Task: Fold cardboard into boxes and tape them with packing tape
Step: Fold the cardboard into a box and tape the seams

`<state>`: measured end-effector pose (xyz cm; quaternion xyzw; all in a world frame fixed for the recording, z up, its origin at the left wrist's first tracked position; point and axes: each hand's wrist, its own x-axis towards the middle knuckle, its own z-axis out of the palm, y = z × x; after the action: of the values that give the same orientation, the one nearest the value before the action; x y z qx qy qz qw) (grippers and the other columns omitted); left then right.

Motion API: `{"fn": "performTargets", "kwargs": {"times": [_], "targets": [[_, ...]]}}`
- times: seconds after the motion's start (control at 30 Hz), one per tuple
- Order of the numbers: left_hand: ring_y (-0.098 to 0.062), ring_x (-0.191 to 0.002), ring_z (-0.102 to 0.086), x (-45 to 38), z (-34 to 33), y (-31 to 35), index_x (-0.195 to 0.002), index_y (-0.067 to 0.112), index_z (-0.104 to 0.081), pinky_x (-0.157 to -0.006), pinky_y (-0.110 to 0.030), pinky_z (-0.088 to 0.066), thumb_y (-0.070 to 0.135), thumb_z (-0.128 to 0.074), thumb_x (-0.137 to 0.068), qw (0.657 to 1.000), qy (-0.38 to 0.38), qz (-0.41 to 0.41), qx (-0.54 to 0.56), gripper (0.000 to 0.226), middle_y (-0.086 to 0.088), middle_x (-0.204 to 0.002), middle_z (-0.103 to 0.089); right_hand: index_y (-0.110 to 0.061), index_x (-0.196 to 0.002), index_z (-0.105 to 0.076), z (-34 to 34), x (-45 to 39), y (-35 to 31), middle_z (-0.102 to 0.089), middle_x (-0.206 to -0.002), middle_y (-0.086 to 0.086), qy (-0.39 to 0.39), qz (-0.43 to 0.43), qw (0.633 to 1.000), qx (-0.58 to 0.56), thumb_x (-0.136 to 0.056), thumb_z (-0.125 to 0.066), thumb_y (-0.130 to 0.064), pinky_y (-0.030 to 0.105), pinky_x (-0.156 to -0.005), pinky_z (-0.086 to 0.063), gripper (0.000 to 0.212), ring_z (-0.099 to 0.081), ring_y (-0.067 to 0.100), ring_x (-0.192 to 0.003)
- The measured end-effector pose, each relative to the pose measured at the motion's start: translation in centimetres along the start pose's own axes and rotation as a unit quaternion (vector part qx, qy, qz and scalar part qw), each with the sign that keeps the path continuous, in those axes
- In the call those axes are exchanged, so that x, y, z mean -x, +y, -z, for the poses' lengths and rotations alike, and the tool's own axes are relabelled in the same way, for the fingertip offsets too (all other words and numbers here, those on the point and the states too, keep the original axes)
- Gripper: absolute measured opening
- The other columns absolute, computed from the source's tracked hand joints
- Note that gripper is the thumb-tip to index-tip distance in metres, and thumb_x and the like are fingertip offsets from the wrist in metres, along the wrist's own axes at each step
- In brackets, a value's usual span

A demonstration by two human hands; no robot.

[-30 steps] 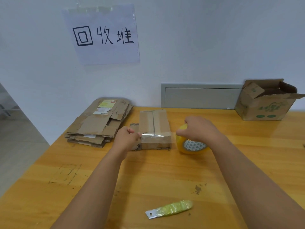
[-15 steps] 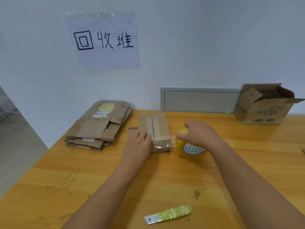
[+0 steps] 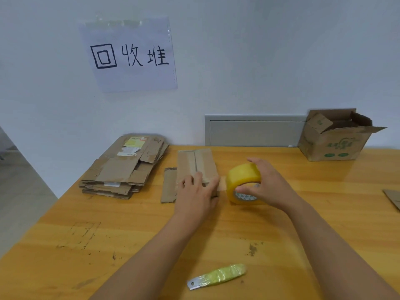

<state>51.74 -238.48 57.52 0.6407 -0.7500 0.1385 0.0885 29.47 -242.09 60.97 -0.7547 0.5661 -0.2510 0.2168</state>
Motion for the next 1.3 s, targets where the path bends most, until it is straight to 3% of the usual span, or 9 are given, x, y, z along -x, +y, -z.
{"fn": "performTargets", "kwargs": {"times": [0.1,0.23,0.37,0.5,0.63,0.93,1.0,1.13,1.3], "targets": [[-0.038,-0.115,-0.048,-0.4,-0.6,0.9,-0.132,0.035,-0.047,-0.104,-0.056,-0.034,0.059,-0.051,-0.093,0.999,0.027,0.030,0.015,0.047,-0.013,-0.129,-0.049,-0.029,-0.151,-0.029,-0.9,0.7,1.7,-0.041,-0.147,-0.001,0.045,-0.001,0.999,-0.013,-0.084,-0.077,-0.031,0.029,-0.098,-0.036,0.083,-0.040,0.020,-0.134],[-0.037,-0.097,-0.056,-1.0,-2.0,1.7,-0.106,0.029,-0.062,-0.094,-0.061,-0.042,0.056,-0.065,-0.084,0.995,0.081,0.064,0.008,0.035,-0.012,-0.108,-0.058,-0.030,-0.150,-0.035,-2.5,1.2,2.6,-0.056,-0.130,0.001,0.125,-0.069,0.985,-0.094,-0.089,-0.068,-0.014,0.031,-0.086,-0.043,0.072,-0.053,0.025,-0.117],[-0.032,-0.094,-0.053,-1.2,-2.0,1.3,-0.108,0.030,-0.060,-0.092,-0.053,-0.041,0.048,-0.059,-0.087,0.985,0.134,0.106,0.038,0.028,-0.006,-0.104,-0.056,-0.021,-0.128,-0.055,-4.0,2.0,3.0,-0.064,-0.100,-0.005,0.131,-0.162,0.956,-0.209,-0.089,-0.071,-0.024,0.025,-0.062,-0.040,0.042,-0.060,0.019,-0.093],[-0.030,-0.108,-0.048,-0.8,-1.6,0.9,-0.120,0.036,-0.053,-0.103,-0.060,-0.031,0.055,-0.049,-0.090,0.986,0.104,0.121,0.045,0.036,-0.003,-0.117,-0.052,-0.019,-0.113,-0.058,-4.2,2.2,2.8,-0.062,-0.093,-0.005,0.131,-0.162,0.959,-0.191,-0.091,-0.067,-0.024,0.030,-0.063,-0.042,0.024,-0.058,0.019,-0.087],[-0.029,-0.108,-0.047,0.1,-1.3,1.1,-0.117,0.037,-0.054,-0.101,-0.059,-0.034,0.054,-0.059,-0.085,0.989,0.097,0.109,0.035,0.037,-0.002,-0.115,-0.052,-0.021,-0.102,-0.058,-3.6,3.0,2.1,-0.063,-0.087,-0.003,0.145,-0.156,0.954,-0.209,-0.092,-0.065,-0.023,0.036,-0.064,-0.044,0.012,-0.059,0.021,-0.080],[-0.035,-0.093,-0.057,2.9,-1.3,2.3,-0.102,0.028,-0.063,-0.097,-0.069,-0.036,0.044,-0.067,-0.079,0.982,0.179,0.067,-0.005,0.028,-0.007,-0.099,-0.059,-0.020,-0.106,-0.048,-3.2,6.0,3.0,-0.061,-0.082,0.000,0.135,-0.113,0.979,-0.104,-0.092,-0.064,-0.026,0.036,-0.058,-0.041,0.022,-0.055,0.015,-0.071],[-0.035,-0.091,-0.057,2.9,-1.5,1.8,-0.102,0.025,-0.063,-0.102,-0.064,-0.036,0.044,-0.060,-0.086,0.981,0.186,0.047,-0.009,0.025,-0.008,-0.097,-0.060,-0.021,-0.110,-0.044,-3.3,5.9,2.9,-0.060,-0.082,0.000,0.114,-0.120,0.981,-0.100,-0.094,-0.063,-0.028,0.036,-0.057,-0.041,0.025,-0.055,0.016,-0.070],[-0.034,-0.091,-0.054,3.1,-2.2,0.8,-0.108,0.023,-0.058,-0.083,-0.047,-0.048,0.043,-0.051,-0.092,0.981,0.192,0.016,0.013,0.026,-0.010,-0.101,-0.057,-0.022,-0.113,-0.047,-3.2,5.5,3.1,-0.063,-0.089,0.001,0.092,-0.147,0.975,-0.140,-0.092,-0.064,-0.030,0.037,-0.059,-0.044,0.028,-0.060,0.019,-0.077],[-0.030,-0.092,-0.054,3.0,-1.8,0.5,-0.111,0.027,-0.058,-0.078,-0.041,-0.049,0.050,-0.038,-0.094,0.985,0.172,0.021,0.007,0.035,-0.006,-0.104,-0.058,-0.019,-0.111,-0.048,-2.3,5.1,3.2,-0.063,-0.093,0.004,0.072,-0.143,0.983,-0.095,-0.093,-0.063,-0.027,0.039,-0.064,-0.045,0.025,-0.058,0.021,-0.079]]}}
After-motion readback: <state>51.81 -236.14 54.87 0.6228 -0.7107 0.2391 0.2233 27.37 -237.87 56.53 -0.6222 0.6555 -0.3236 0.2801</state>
